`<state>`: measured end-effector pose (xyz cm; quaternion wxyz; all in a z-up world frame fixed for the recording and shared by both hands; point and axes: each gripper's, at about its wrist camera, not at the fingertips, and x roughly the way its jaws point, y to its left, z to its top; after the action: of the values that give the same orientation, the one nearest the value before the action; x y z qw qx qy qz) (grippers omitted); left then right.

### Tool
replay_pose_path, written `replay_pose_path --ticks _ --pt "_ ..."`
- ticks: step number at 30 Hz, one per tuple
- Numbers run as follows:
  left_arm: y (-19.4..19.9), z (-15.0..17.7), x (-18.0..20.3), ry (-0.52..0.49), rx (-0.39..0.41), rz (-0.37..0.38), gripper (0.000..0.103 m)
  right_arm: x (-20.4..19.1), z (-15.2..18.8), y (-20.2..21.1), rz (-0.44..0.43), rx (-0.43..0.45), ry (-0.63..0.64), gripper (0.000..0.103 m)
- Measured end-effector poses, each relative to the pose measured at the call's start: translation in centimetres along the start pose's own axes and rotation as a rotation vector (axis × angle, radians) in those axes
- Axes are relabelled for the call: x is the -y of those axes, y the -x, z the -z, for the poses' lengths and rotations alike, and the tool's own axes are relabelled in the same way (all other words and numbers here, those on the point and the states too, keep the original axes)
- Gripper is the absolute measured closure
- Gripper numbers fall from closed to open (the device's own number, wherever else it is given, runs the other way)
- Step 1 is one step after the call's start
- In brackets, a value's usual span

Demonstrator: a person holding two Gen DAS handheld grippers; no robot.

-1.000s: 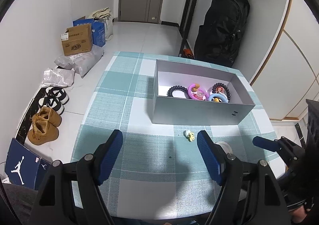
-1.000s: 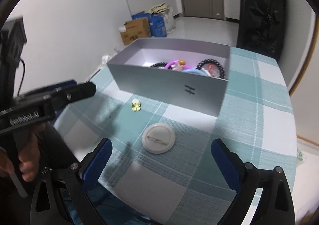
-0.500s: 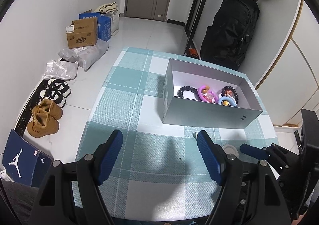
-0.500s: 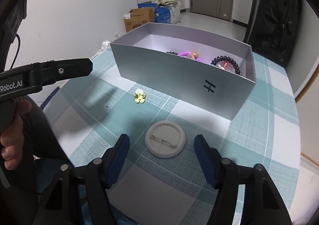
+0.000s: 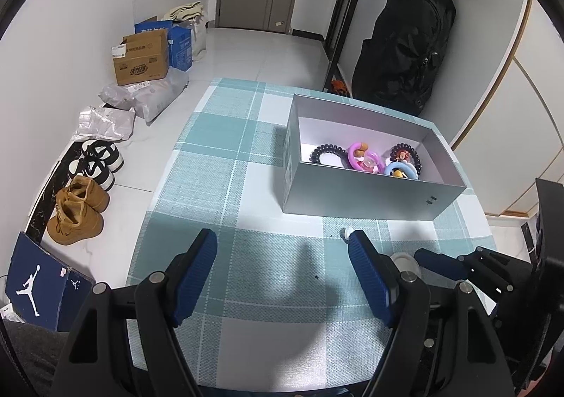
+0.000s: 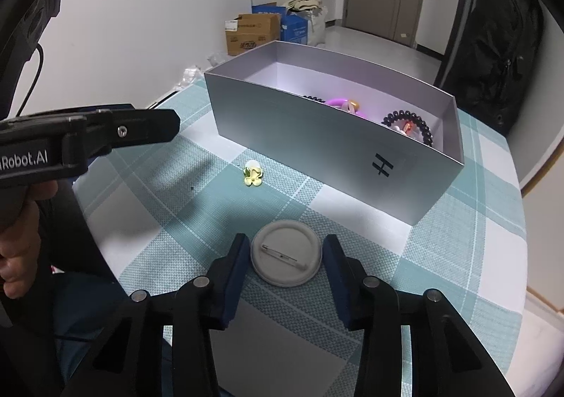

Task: Organize jewelry
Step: 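Grasp the plain white pin badge with the right gripper, then grasp the small yellow-green flower charm with the left gripper while the right gripper holds the badge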

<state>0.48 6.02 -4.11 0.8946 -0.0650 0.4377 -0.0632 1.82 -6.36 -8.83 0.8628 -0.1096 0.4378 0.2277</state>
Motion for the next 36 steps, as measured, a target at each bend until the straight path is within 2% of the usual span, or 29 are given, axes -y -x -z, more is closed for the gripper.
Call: replay_pose_path --ticks 4,12,22,24,26,28,36 --pt "-0.2 0.1 0.3 -0.010 -0.012 0.009 0.030 0.7 -0.1 0.3 -0.023 0.001 -0.041 0.062" --pt "-1.2 0.3 1.2 -0.018 -0.064 0.073 0.030 3.2 -0.3 2.1 -0.044 0.038 -0.159 0.062" --pt "-2.6 0.1 3.3 -0.064 -0.087 0.078 0.030 5.9 0.0 4.4 -0.039 0.096 -0.257 0.061" --pt "-3.0 0.1 3.5 -0.070 -0.098 0.077 0.034 6.3 0.0 4.6 -0.046 0.100 -0.276 0.061" --pt "-3.5 0.1 3.7 -0.073 -0.118 0.077 0.045 6.8 0.0 4.7 -0.050 0.106 -0.292 0.061" --pt "-4.0 0.2 3.8 -0.070 -0.139 0.077 0.047 7.2 0.0 4.8 -0.051 0.108 -0.301 0.061" --pt "-4.3 0.0 4.6 -0.089 -0.130 0.061 0.047 8.2 0.2 5.3 -0.062 0.122 -0.333 0.061"
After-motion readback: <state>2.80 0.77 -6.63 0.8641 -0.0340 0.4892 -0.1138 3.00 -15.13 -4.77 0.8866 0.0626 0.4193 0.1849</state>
